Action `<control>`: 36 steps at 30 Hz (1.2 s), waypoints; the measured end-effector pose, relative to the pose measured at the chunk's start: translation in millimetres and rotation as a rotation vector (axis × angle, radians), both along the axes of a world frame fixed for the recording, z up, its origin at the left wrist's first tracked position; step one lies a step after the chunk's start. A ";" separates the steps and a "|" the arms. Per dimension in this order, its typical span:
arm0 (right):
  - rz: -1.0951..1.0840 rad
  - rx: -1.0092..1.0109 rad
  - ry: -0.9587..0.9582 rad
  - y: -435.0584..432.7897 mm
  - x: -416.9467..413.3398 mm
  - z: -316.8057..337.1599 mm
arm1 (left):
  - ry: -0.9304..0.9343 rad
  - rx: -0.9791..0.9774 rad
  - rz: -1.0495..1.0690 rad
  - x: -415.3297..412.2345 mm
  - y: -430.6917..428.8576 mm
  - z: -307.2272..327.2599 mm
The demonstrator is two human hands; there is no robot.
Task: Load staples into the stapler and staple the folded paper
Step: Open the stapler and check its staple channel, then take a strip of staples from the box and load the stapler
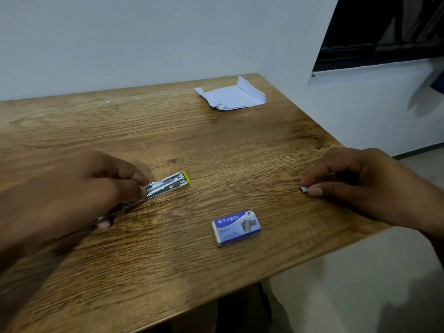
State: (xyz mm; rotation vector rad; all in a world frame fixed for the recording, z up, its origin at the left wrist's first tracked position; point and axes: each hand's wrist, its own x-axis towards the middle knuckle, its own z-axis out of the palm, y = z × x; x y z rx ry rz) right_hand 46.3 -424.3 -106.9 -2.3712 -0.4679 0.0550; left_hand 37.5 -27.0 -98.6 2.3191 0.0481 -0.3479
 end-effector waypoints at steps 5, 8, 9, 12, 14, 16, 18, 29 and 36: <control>0.034 -0.070 0.015 -2.3 2.9 10.6 | -0.123 0.026 0.018 -9.3 -4.5 0.7; 0.053 -0.065 -0.053 9.3 12.3 24.1 | -0.208 0.079 0.022 -14.9 -11.2 4.1; 0.092 -0.064 -0.069 18.6 16.4 29.5 | -0.220 0.076 0.031 -16.9 -13.8 5.2; 0.270 -0.051 -0.083 62.6 24.6 43.6 | -0.237 0.080 0.036 -21.9 -21.0 4.3; 0.375 -0.058 -0.110 95.8 31.8 44.7 | -0.258 0.102 0.058 -23.8 -20.9 1.4; 0.448 -0.068 -0.122 125.6 41.2 41.6 | -0.258 0.108 0.068 -24.2 -19.3 -1.3; 0.500 -0.144 -0.114 150.1 50.4 38.4 | -0.253 0.120 0.069 -23.7 -18.0 -2.4; 0.588 -0.306 -0.042 180.9 65.8 19.9 | -0.216 0.066 0.116 -14.0 -15.9 1.2; 0.502 -0.236 -0.119 158.0 51.6 30.4 | -0.360 0.134 0.173 -20.1 -10.0 2.9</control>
